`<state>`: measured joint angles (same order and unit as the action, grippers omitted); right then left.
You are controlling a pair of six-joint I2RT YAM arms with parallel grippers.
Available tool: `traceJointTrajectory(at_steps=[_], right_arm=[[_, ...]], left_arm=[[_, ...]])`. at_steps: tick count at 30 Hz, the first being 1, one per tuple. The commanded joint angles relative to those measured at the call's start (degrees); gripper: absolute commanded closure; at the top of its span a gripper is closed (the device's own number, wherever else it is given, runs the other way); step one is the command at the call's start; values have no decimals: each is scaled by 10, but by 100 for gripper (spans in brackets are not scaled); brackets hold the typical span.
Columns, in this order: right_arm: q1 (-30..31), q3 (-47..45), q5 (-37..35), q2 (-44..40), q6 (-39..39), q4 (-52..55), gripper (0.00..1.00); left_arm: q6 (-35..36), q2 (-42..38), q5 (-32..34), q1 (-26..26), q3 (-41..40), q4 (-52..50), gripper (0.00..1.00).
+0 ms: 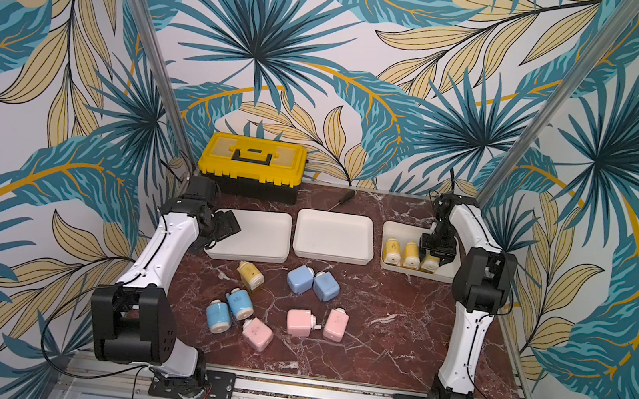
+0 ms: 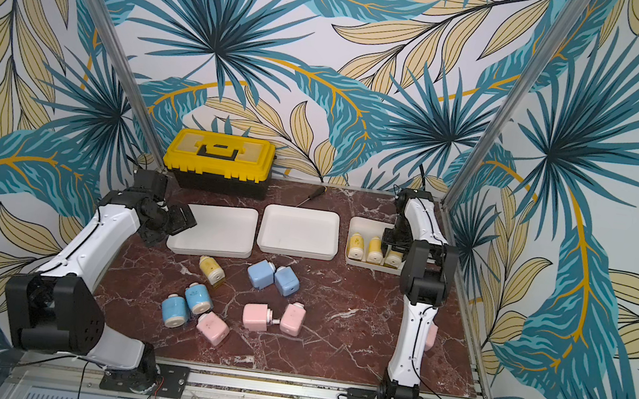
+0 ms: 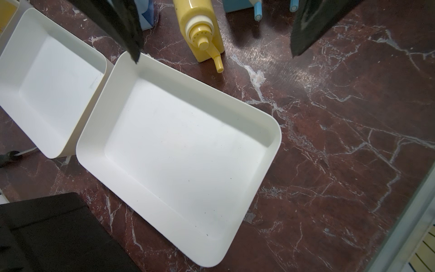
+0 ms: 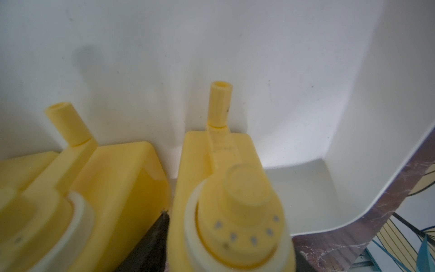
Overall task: Place the pencil sharpeners by color into the storage box
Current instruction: Place the pencil sharpener in the storage box.
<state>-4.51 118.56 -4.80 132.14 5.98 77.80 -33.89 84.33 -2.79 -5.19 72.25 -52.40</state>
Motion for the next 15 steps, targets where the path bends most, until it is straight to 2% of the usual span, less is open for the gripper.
traceJointTrajectory(at_steps=[1, 10, 15], right_arm=[[-1, -2, -7, -18, -1, 15, 33], [-1, 3, -2, -58, 0, 19, 32], [-1, 15, -6, -48, 6, 28, 32]], left_arm=[[6, -15, -4, 2, -3, -2, 1], [2, -22, -5, 4, -4, -2, 1], [1, -22, -5, 8, -3, -2, 1]])
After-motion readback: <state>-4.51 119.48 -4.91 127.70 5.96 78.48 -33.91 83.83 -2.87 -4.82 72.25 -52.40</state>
